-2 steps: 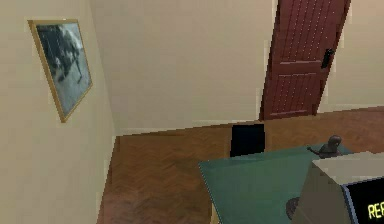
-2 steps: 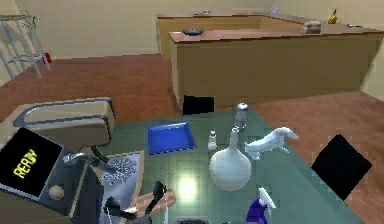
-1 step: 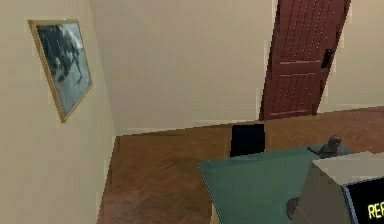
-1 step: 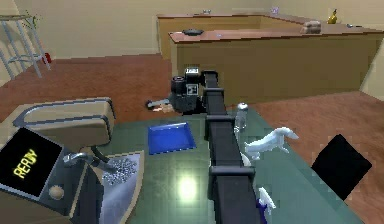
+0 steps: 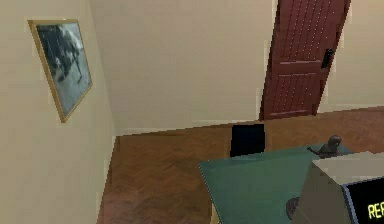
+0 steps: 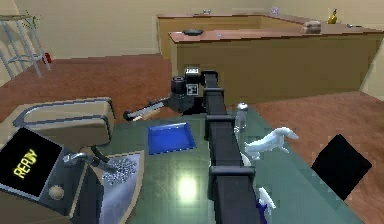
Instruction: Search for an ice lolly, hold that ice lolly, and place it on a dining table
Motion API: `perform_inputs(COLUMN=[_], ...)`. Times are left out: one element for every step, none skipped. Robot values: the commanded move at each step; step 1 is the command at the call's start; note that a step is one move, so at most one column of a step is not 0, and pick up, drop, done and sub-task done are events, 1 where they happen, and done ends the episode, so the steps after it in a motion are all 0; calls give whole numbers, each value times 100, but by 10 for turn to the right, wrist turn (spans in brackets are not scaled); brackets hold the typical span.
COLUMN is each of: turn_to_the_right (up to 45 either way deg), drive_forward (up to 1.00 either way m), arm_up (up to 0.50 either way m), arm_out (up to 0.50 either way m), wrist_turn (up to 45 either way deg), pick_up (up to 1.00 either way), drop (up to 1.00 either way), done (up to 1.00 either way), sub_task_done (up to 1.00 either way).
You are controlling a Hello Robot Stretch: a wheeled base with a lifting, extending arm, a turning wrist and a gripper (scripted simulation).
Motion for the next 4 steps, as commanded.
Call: perform_inputs(turn_to_the_right=[0, 0, 0, 0], drive_forward=[0, 0, 0, 0], arm_up=[-4, -32, 0, 10], arm_out=[0, 0, 0, 0], wrist_turn=[0, 0, 0, 0], pick_up=[0, 0, 0, 0], drop=[0, 0, 100, 0], done=[0, 0, 0, 0], sub_task_done=[0, 0, 0, 0])
